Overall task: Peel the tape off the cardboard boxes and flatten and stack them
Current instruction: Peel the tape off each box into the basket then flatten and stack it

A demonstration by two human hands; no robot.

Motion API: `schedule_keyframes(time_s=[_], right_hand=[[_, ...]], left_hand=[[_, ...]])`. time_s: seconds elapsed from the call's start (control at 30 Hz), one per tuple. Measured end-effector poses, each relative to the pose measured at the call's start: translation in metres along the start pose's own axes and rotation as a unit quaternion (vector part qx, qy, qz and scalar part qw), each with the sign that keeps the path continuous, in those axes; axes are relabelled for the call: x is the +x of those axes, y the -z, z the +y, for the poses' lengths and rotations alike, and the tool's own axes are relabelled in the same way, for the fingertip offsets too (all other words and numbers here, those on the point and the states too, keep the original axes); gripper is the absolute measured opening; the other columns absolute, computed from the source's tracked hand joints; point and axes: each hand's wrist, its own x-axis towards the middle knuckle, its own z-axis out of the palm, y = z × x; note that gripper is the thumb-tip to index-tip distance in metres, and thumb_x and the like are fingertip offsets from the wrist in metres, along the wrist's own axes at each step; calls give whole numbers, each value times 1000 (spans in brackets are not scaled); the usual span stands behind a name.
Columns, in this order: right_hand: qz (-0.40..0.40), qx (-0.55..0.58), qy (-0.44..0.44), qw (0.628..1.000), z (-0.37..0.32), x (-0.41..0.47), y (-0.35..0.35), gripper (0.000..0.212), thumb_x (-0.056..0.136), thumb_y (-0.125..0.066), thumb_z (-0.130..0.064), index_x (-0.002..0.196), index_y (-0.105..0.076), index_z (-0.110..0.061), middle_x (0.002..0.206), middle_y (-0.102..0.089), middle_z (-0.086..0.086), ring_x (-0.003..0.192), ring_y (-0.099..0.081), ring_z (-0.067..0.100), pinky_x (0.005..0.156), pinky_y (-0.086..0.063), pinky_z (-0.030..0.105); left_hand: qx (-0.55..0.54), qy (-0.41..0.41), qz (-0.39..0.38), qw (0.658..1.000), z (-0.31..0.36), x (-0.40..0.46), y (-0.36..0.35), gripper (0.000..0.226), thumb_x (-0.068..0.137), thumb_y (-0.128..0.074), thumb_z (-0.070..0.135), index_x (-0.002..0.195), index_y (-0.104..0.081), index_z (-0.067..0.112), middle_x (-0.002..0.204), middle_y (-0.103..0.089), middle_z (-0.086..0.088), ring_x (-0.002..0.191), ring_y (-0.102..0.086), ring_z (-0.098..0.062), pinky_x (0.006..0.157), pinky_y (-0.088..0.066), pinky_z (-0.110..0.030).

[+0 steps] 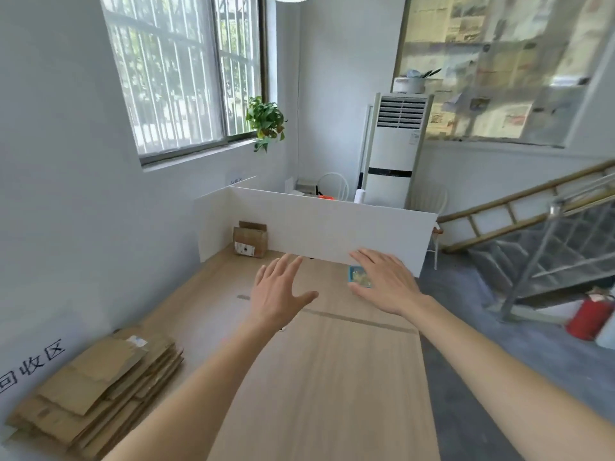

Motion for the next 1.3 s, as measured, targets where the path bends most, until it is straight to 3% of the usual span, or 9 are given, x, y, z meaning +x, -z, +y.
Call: schedule_keyframes(time_s=[0.5, 0.67, 1.0, 1.3], right_hand=[[6, -9, -37, 999, 355, -34, 28, 78, 95, -51, -62, 159, -23, -29, 166, -24, -7, 152, -23, 13, 124, -17, 38], [9, -2, -38, 999, 417, -29, 33, 78, 95, -50, -63, 160, -24, -29, 167, -23, -7, 152, -23, 13, 125, -17, 39], [2, -7, -18, 1000, 499, 17, 20, 78, 97, -50, -61, 160, -22, -27, 168, -21, -4, 153, -22, 15, 124, -18, 39], [18, -2, 44, 999, 525, 165, -6, 76, 95, -52, -61, 158, -27, -26, 164, -29, -4, 150, -30, 17, 122, -24, 41]], left_hand=[[-21, -23, -18, 999, 306, 129, -163, 80, 93, -59, 64, 159, -26, 34, 167, -26, 4, 152, -25, -18, 126, -17, -39], [-42, -16, -8, 999, 358, 158, -192, 75, 94, -58, 61, 158, -31, 33, 165, -31, 5, 150, -30, -19, 124, -21, -38], [-40, 11, -1, 999, 387, 233, -248, 77, 92, -58, 66, 157, -30, 35, 165, -32, 5, 149, -32, -19, 123, -25, -42], [-15, 43, 28, 999, 337, 348, -279, 77, 95, -56, 63, 159, -30, 30, 166, -30, 1, 151, -28, -20, 125, -18, -41]])
